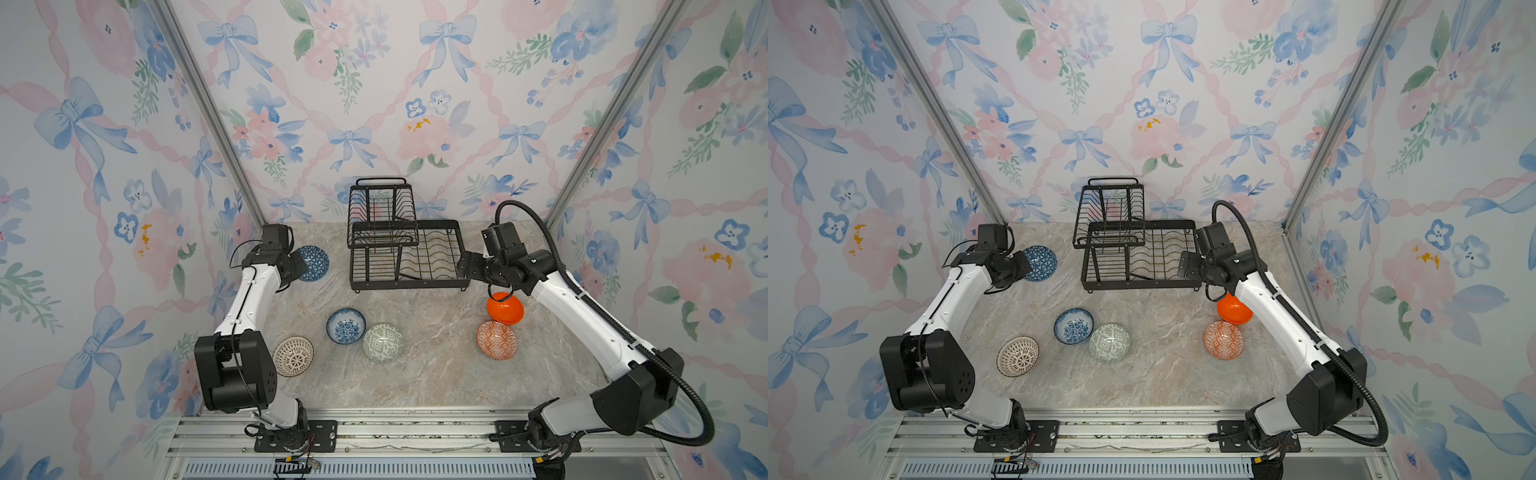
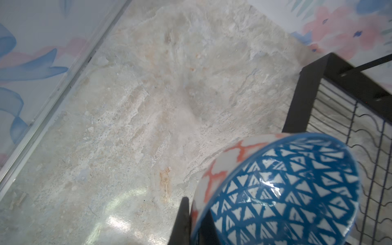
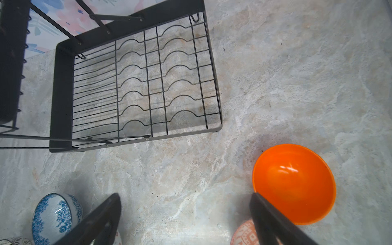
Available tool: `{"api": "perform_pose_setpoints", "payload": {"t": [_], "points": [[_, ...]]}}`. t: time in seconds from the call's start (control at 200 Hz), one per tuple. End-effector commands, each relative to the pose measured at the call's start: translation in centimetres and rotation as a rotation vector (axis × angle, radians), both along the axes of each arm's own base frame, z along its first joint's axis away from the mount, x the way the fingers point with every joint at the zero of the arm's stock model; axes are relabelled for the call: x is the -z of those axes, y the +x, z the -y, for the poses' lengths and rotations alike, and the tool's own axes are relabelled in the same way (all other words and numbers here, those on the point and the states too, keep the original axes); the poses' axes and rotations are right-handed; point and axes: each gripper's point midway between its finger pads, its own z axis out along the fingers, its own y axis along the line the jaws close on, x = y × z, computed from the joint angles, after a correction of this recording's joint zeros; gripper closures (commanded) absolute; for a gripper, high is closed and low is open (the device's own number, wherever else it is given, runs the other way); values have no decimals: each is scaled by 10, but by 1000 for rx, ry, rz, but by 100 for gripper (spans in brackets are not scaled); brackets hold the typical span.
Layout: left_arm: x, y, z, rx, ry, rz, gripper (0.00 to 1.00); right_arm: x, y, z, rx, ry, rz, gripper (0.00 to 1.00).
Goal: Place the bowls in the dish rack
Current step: 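Raise the blue bowl high beside the rack with the left gripper while the right rises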
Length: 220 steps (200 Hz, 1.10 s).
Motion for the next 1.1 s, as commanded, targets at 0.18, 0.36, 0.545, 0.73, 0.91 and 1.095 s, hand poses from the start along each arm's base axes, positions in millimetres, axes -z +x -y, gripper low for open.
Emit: {"api": "perform_pose_setpoints", "payload": {"t": [0.18, 0.36, 0.545, 0.73, 0.91, 1.095], "points": [[-178, 46, 43, 5, 66, 515, 100, -92, 5, -6, 49, 244, 131, 3], [-267, 48, 74, 8, 89, 779, 100, -145, 10, -12, 101, 421, 208, 3], [-312, 45, 134, 59, 69, 988, 100, -217, 17, -13, 171, 709, 355, 3], [-321, 44, 212, 136, 53, 1124, 100, -276, 26, -20, 203, 931, 462, 3], [-316, 52, 275, 187, 50, 1166, 100, -292, 39, -34, 231, 1110, 442, 3], [-305, 56, 321, 234, 57, 1208, 100, -295, 39, -44, 254, 1177, 439, 3]]}}
